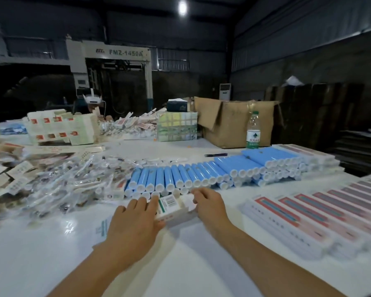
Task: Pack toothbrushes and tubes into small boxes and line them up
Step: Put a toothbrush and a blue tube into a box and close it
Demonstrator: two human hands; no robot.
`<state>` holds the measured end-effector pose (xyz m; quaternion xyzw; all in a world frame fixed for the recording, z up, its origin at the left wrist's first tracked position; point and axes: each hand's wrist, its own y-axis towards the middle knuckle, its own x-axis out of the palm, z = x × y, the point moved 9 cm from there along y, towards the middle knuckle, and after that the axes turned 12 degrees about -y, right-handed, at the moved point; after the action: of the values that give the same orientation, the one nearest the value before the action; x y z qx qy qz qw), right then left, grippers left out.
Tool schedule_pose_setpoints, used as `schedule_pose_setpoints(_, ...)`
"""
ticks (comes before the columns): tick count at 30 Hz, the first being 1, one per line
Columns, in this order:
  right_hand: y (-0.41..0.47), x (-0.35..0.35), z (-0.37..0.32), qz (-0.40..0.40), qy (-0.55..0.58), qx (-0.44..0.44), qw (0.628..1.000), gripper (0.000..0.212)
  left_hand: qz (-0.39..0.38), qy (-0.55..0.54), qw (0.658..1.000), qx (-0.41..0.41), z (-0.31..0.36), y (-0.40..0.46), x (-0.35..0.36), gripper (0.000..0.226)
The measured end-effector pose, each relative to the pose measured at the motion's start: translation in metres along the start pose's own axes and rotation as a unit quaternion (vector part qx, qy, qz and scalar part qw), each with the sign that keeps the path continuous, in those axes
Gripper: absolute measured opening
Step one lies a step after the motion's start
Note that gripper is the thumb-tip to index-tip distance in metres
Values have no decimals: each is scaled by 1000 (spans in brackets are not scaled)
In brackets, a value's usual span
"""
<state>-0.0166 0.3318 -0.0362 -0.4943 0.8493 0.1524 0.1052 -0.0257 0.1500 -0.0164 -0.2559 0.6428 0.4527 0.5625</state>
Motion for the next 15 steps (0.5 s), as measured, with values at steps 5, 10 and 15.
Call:
schedule_pose_setpoints(5,21,-31,-34,64,-118,-82,988,19,18,29,999,19,3,-6,5,66)
schedule_pose_setpoints(10,101,-53,-68,82,-401,-114,905,24,3,0,1000,28,9,-5,11,62)
schedule_pose_setpoints(15,160,-58,-51,31,-662,-63,746,19,-27,-9,1000,14,1,5,22,71)
